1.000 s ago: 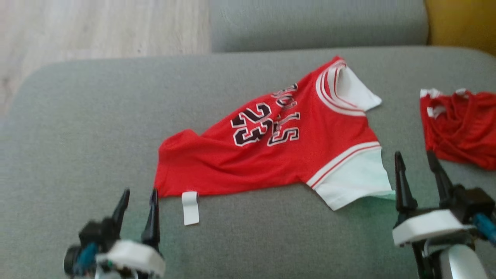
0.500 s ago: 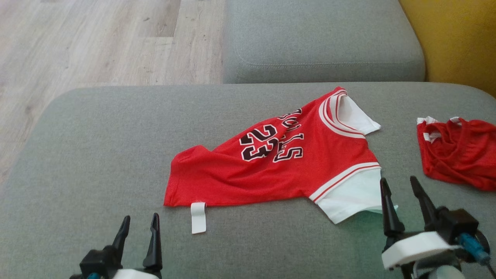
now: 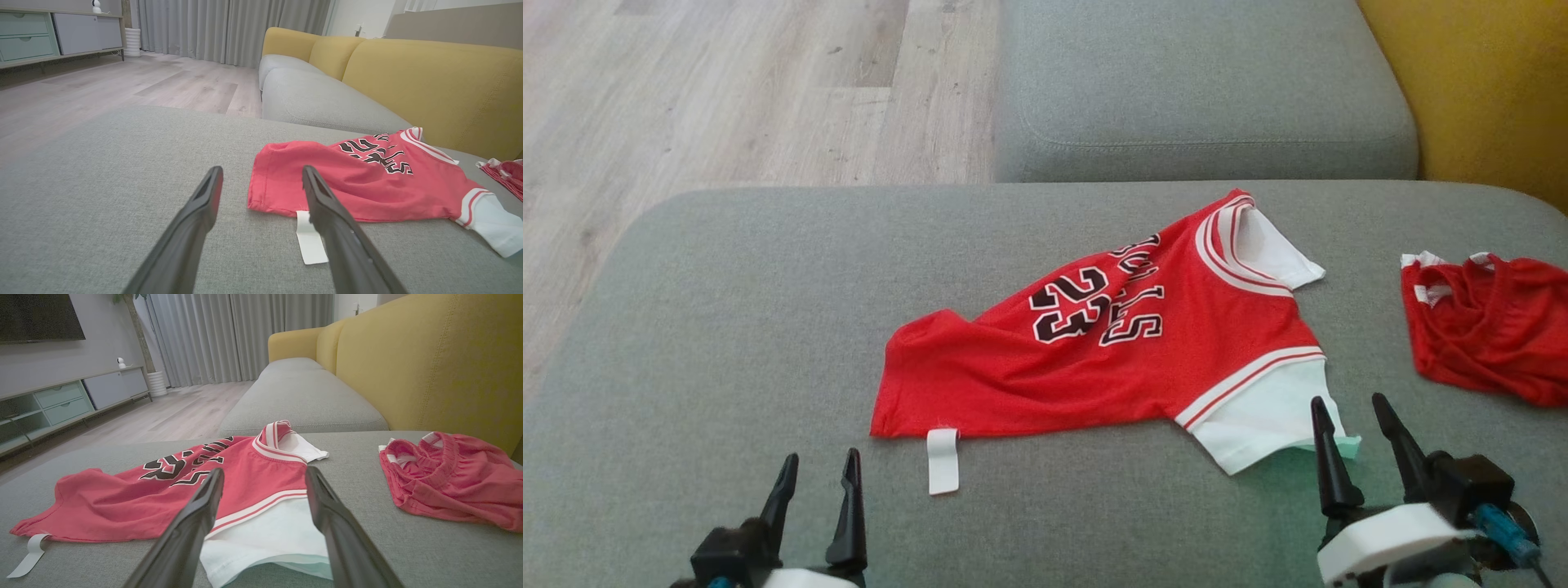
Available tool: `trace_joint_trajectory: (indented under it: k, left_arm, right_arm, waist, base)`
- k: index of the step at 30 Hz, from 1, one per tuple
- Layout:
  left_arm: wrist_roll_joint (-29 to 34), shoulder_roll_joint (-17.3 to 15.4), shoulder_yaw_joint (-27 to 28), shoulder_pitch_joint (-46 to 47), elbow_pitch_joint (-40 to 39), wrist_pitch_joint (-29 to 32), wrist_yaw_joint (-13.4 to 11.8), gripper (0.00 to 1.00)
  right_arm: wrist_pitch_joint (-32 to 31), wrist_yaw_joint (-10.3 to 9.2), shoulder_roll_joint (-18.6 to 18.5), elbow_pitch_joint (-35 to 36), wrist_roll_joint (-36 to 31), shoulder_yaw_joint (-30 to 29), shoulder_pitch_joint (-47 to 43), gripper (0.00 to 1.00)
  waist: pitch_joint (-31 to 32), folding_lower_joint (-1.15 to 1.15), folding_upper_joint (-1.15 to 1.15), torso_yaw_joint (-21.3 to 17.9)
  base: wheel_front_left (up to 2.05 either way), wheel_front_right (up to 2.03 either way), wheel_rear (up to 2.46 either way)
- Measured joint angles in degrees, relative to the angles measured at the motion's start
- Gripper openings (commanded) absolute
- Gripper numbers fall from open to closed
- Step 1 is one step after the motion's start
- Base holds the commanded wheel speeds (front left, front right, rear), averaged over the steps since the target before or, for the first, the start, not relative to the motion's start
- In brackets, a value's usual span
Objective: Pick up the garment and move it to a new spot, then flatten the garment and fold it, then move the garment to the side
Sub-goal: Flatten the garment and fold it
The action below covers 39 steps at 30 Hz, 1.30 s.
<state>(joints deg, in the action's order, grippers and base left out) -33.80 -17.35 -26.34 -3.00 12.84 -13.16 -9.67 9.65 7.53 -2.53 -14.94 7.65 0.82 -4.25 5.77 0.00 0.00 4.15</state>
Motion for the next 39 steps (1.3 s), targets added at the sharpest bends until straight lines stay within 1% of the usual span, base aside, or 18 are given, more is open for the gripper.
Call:
trace_joint_trajectory:
  k: [10, 15, 17, 21, 26, 34, 39]
  left_arm:
    - [-0.01, -0.42, -0.02, 0.00, -0.30, 0.12, -0.49, 1.00]
    - [-0.76, -0.67, -0.48, 0.95, -0.24, 3.61, -0.25, 1.00]
    - [-1.03, -0.80, -1.14, 2.58, 0.53, 5.48, 0.35, 1.00]
    - [-1.77, -0.49, -1.64, 7.42, 4.00, 8.76, 1.03, 1.00]
    - [-3.60, 1.60, -1.65, 12.07, 8.87, 11.29, 1.61, 1.00]
    - [-6.02, 3.83, -0.16, 18.50, 17.22, 12.69, 1.05, 1.00]
    - [-6.45, 3.99, -0.03, 19.48, 20.69, 13.68, 1.41, 1.00]
  right_arm:
    - [0.00, 0.00, 0.00, -0.31, 0.00, 0.05, 0.02, 1.00]
    - [-0.04, 0.00, 0.00, -0.02, -0.69, 0.05, 0.12, 1.00]
    - [-0.08, 0.00, 0.00, 0.24, -1.13, 0.07, 0.20, 1.00]
    - [-0.29, 0.00, 0.00, 0.96, -1.38, 0.36, 0.77, 1.00]
    - [-1.16, 0.00, -0.01, 1.67, -2.22, 1.11, 3.61, 1.00]
    - [-1.35, 0.00, -0.01, 2.18, -2.81, 1.58, 8.09, 1.00]
    - [-1.32, 0.00, -0.02, 1.41, -3.30, 0.77, 9.21, 1.00]
  waist:
    - [-0.44, 0.00, 0.00, 0.14]
    - [-1.56, 0.00, 0.00, -0.01]
    - [-2.15, 0.01, 0.00, -0.07]
    - [-3.54, 0.01, 0.00, -0.41]
    - [-6.10, 0.01, 0.00, -1.36]
    - [-12.06, 0.02, 0.00, -3.72]
    - [-14.09, 0.01, 0.00, -5.64]
  base:
    - [0.00, 0.00, 0.00]
    - [0.00, 0.00, 0.00]
    - [0.00, 0.00, 0.00]
    - [0.00, 0.00, 0.00]
    - [0.00, 0.00, 0.00]
    - [0.00, 0.00, 0.00]
    - [0.00, 0.00, 0.00]
